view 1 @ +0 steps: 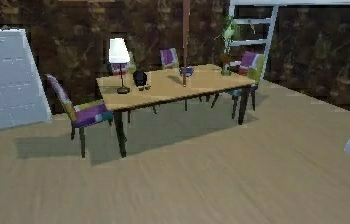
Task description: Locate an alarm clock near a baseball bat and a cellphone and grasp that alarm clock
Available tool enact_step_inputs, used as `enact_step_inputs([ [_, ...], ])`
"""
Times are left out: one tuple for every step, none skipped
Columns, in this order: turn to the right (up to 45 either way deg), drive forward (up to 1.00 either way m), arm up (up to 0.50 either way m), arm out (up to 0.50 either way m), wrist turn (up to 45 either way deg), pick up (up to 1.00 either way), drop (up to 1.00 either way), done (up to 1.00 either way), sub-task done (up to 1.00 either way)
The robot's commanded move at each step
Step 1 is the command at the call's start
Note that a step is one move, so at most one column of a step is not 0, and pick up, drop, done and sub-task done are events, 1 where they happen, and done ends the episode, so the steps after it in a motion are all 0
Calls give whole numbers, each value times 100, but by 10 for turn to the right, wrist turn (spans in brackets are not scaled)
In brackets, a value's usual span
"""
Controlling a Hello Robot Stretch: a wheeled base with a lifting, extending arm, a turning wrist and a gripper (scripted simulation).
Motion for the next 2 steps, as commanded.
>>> enact_step_inputs([
  [0,100,0,0,0,0,0,0,0],
  [60,0,0,0,0,0,0,0,0],
])
